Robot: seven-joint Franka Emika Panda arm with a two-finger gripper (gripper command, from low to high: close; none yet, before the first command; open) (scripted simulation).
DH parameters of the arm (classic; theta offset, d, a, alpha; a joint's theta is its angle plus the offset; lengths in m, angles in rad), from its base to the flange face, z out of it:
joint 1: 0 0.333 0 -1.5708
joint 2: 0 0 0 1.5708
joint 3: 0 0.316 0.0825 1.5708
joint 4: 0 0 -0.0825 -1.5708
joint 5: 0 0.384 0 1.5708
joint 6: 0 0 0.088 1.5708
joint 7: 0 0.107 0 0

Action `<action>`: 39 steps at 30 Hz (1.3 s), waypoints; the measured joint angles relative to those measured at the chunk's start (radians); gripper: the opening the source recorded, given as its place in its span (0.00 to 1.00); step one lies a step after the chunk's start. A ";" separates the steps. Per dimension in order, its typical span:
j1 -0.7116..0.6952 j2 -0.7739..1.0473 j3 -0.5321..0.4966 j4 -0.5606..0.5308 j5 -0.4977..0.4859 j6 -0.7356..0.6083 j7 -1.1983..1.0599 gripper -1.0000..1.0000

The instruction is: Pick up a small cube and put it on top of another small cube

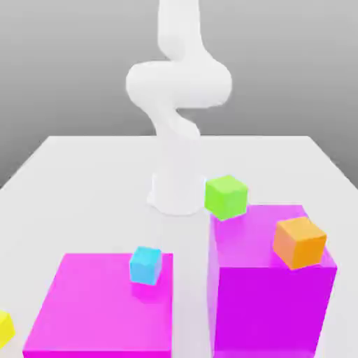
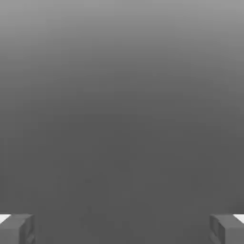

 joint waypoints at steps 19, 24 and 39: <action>-0.404 0.643 0.088 0.069 -0.278 0.104 0.847 0.50; -0.457 0.797 0.055 0.082 -0.275 0.147 1.017 0.50; -0.581 1.215 0.005 0.125 -0.008 0.353 1.275 0.50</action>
